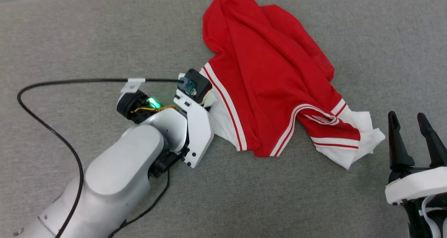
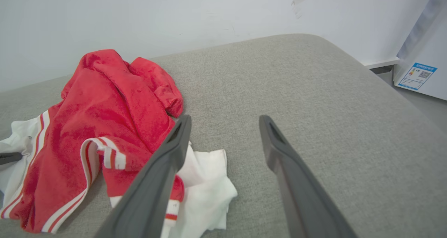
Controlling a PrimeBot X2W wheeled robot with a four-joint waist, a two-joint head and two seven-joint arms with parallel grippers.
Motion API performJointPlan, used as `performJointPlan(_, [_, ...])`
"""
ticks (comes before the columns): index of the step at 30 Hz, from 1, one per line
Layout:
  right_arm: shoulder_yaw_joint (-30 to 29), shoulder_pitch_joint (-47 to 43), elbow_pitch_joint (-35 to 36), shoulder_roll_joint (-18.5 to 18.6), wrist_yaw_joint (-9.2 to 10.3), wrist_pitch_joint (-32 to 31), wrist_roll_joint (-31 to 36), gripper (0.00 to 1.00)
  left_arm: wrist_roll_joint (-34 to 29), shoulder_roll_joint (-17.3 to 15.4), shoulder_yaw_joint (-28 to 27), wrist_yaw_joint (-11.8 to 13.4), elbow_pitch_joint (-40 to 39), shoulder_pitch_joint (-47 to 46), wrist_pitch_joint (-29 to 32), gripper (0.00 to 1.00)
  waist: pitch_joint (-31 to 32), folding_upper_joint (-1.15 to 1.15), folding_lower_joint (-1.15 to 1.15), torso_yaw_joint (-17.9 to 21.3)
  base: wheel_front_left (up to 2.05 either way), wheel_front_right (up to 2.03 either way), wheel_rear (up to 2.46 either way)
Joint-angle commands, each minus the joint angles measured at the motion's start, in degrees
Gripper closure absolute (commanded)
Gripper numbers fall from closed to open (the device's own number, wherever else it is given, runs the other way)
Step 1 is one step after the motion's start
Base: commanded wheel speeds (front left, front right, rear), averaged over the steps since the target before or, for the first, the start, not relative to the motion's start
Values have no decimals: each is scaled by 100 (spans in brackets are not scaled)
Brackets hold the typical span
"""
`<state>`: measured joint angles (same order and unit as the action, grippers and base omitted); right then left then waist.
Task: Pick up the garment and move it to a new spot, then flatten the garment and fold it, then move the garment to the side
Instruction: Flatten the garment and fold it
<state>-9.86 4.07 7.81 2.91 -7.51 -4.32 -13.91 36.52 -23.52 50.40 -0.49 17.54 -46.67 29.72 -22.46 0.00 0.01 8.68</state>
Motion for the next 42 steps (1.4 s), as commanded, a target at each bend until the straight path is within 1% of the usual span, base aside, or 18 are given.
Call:
performJointPlan(1, [-5,19,-10,-4,4,-27,53,0,-44,-37,-30,50,-80,140,-176,100,143,0,-1,-108,0,0,0])
performJointPlan(4, [-29,-38,-32,-4,4,-79,98,0,-45,-90,-142,192,-337,357,-561,100,360,0,-1,-241,0,0,0])
performJointPlan(6, [-54,-82,-44,-4,4,-109,110,0,-65,-188,-191,260,-535,530,-774,100,514,0,-1,-353,0,0,0])
performJointPlan(9, [-84,-164,-36,-4,4,-170,121,0,-68,-379,-234,345,-810,861,-1047,100,730,0,-1,-510,0,0,0])
performJointPlan(13, [-131,-242,-31,-5,4,-272,160,0,24,-707,-216,367,-1039,1387,-1218,100,957,0,-1,-706,0,0,0])
performJointPlan(16, [-162,-325,-54,-4,4,-376,191,0,95,-964,-242,448,-1034,1782,-1351,100,1093,0,-1,-822,0,0,0])
performJointPlan(21, [-219,-422,-81,-4,4,-587,221,0,221,-1254,-377,592,-927,2321,-1682,100,1233,0,-1,-965,0,0,0])
performJointPlan(23, [-267,-448,-87,-4,4,-665,242,0,233,-1305,-427,661,-894,2455,-1829,100,1277,0,-1,-1010,0,0,0])
performJointPlan(25, [-334,-485,-102,-4,4,-732,252,0,256,-1313,-427,671,-828,2590,-1951,100,1321,0,-1,-1049,0,0,0])
performJointPlan(26, [-364,-502,-114,-5,4,-749,262,0,264,-1282,-440,684,-796,2614,-2028,95,1349,0,-1,-1073,0,0,0])
performJointPlan(27, [-388,-512,-128,-5,4,-785,268,0,242,-1258,-434,690,-764,2631,-2105,53,1370,0,-1,-1090,0,0,0])
performJointPlan(28, [-410,-523,-141,-5,4,-813,280,0,224,-1226,-436,702,-731,2645,-2188,0,1396,0,-1,-1113,0,0,0])
performJointPlan(32, [-435,-594,-153,-4,4,-911,277,0,217,-1038,-632,865,-696,2657,-2758,0,1536,0,-1,-1228,0,0,0])
performJointPlan(35, [-421,-642,-96,-5,4,-957,298,0,302,-934,-922,1066,-761,2766,-3287,0,1660,0,-1,-1307,0,0,0])
performJointPlan(40, [-330,-725,90,46,4,-1143,368,0,481,-898,-1482,1418,-1143,3089,-4143,0,1804,0,-1,-1410,0,0,0])
performJointPlan(41, [-330,-725,90,46,4,-1143,368,0,481,-898,-1482,1418,-1143,3089,-4143,0,1804,0,-1,-1410,0,0,0])
performJointPlan(42, [-310,-758,130,83,4,-1230,366,0,526,-861,-1610,1504,-1246,3189,-4262,0,1815,0,-1,-1426,0,0,0])
